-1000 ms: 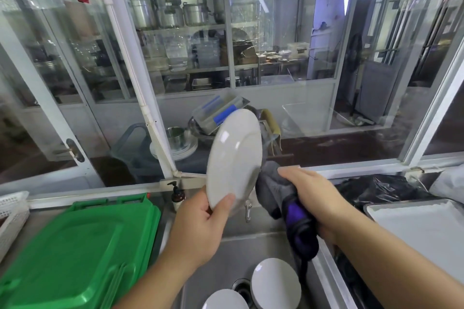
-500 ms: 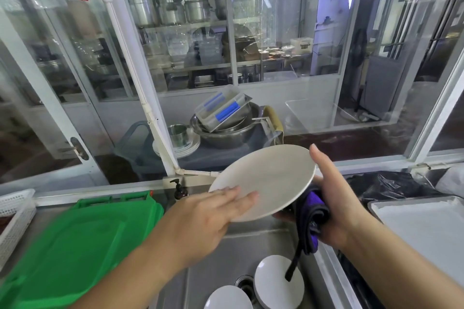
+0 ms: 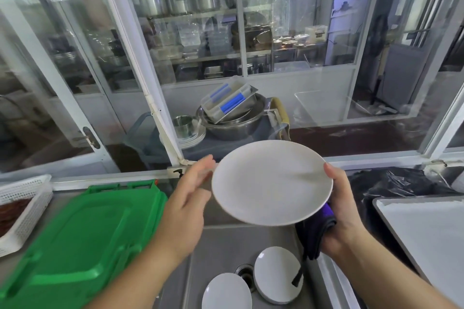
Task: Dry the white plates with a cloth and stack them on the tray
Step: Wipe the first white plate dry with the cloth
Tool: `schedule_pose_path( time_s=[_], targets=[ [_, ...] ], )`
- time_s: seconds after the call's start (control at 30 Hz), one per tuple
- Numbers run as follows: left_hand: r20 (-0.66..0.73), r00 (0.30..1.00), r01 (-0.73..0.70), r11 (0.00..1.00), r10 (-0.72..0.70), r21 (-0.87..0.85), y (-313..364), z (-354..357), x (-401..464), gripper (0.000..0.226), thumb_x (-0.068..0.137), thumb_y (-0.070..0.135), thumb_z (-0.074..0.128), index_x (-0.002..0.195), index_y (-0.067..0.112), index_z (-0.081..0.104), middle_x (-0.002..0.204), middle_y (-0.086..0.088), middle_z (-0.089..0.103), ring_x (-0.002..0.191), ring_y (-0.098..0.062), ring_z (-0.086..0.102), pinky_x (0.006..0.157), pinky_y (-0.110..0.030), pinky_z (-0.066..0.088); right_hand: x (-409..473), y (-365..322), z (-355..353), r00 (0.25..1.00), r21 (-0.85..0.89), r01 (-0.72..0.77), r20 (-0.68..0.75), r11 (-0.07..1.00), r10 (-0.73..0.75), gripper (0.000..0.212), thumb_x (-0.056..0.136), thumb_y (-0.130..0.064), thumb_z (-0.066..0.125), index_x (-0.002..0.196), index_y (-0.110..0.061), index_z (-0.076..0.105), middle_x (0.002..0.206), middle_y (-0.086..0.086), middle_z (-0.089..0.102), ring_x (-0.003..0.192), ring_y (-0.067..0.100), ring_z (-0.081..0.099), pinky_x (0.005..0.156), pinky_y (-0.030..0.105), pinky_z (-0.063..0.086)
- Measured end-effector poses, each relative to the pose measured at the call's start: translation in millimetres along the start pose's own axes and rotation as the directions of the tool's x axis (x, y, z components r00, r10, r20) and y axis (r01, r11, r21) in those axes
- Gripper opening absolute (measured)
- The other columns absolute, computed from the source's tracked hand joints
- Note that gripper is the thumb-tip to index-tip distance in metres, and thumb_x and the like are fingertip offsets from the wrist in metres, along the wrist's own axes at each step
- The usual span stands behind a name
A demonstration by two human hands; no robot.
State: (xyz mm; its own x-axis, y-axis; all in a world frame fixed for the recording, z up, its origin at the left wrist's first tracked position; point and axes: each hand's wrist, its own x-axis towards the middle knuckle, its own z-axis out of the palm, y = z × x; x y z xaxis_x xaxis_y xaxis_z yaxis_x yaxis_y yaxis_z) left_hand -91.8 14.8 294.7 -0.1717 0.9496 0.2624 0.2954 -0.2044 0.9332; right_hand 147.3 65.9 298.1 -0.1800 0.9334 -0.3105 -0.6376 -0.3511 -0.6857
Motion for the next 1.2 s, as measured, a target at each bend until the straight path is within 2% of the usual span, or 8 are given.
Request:
schedule_pose_path(
  time_s=[0.1,0.2,0.4,0.53,0.73,0.87,1.07,1.2],
  targets=[
    [0.059,0.868,0.460,0.753,-0.493,-0.470,1.6,22.3,-1.0,0.033,0.105,0.030,0.049,0.126,0.019,0.073,0.123,-0.006,0.075,0.103,-0.023,0.071,0.087,-0.042,0.060,2.8,-3.3,-11.8,0.999,-0.012,-0.036,0.018,0.999,0.036,0.048,0.094,-0.053,0.053,0.089,-0.019,0.086,0.109,0.017,0.078,0.096,0.036,0.073,0.106,0.056,0.048],
    [0.106,0.776,0.546,0.577,-0.622,-0.608,-0.9,40.2,-9.2,0.036,0.106,0.034,0.053,0.128,0.011,0.071,0.111,-0.013,0.075,0.089,-0.023,0.072,0.072,-0.038,0.062,3.1,-3.3,-24.1,0.997,-0.064,-0.081,0.013,0.995,0.082,0.049,0.093,-0.053,0.054,0.088,-0.016,0.086,0.109,0.019,0.077,0.103,0.040,0.070,0.109,0.058,0.047],
    [0.045,0.733,0.542,0.542,-0.679,-0.642,-6.1,63.7,-32.4,0.022,0.105,0.018,0.054,0.112,0.017,0.075,0.099,-0.008,0.079,0.076,-0.018,0.073,0.058,-0.031,0.058,-6.0,-1.0,-60.7,0.993,-0.184,-0.119,-0.020,0.976,0.118,0.043,0.089,-0.046,0.060,0.103,-0.010,0.079,0.099,0.019,0.078,0.075,0.031,0.076,0.065,0.038,0.061],
    [0.106,0.747,0.577,0.562,-0.656,-0.593,-13.1,67.8,-43.0,0.024,0.105,0.014,0.053,0.115,0.015,0.074,0.099,-0.009,0.079,0.075,-0.017,0.075,0.057,-0.030,0.058,-21.3,-1.4,-94.1,0.991,-0.266,-0.116,-0.100,0.957,0.092,0.047,0.077,-0.033,0.070,0.112,-0.002,0.073,0.096,0.018,0.076,0.076,0.030,0.073,0.065,0.034,0.059],
    [0.292,0.755,0.645,0.586,-0.587,-0.490,-25.2,87.4,-56.8,0.029,0.105,0.011,0.051,0.121,0.014,0.075,0.112,-0.013,0.078,0.087,-0.022,0.075,0.070,-0.035,0.061,-64.8,-0.7,-143.2,0.977,-0.417,-0.038,-0.208,0.908,-0.055,0.027,0.094,-0.012,0.067,0.120,-0.011,0.073,0.115,0.021,0.076,0.104,0.040,0.074,0.091,0.047,0.058],
    [0.408,0.702,0.712,0.548,-0.584,-0.440,-36.5,113.3,-72.4,0.028,0.105,0.011,0.052,0.122,0.012,0.073,0.109,-0.013,0.079,0.085,-0.022,0.075,0.067,-0.035,0.061,-101.0,8.1,-176.7,0.919,-0.412,-0.067,-0.380,0.909,-0.105,0.014,0.094,-0.019,0.067,0.101,-0.012,0.076,0.098,0.018,0.077,0.077,0.031,0.075,0.071,0.038,0.058],
    [0.567,0.599,0.793,0.516,-0.565,-0.323,-36.2,168.0,-104.3,0.027,0.105,0.014,0.052,0.119,0.017,0.075,0.110,-0.013,0.078,0.087,-0.025,0.075,0.064,-0.036,0.061,-162.2,18.7,-230.8,0.833,-0.281,0.028,-0.524,0.959,-0.178,0.025,0.091,-0.009,0.066,0.115,-0.003,0.069,0.103,0.023,0.075,0.084,0.035,0.073,0.078,0.046,0.060],
    [0.626,0.542,0.815,0.534,-0.561,-0.226,-28.2,210.1,-122.1,0.028,0.105,0.017,0.053,0.115,0.018,0.079,0.112,-0.013,0.076,0.092,-0.032,0.068,0.082,-0.047,0.061,-205.0,7.3,-262.2,0.802,-0.239,0.094,-0.557,0.967,-0.215,0.021,0.093,-0.005,0.065,0.113,-0.007,0.072,0.103,0.023,0.076,0.079,0.034,0.075,0.071,0.045,0.063]
  ],
)
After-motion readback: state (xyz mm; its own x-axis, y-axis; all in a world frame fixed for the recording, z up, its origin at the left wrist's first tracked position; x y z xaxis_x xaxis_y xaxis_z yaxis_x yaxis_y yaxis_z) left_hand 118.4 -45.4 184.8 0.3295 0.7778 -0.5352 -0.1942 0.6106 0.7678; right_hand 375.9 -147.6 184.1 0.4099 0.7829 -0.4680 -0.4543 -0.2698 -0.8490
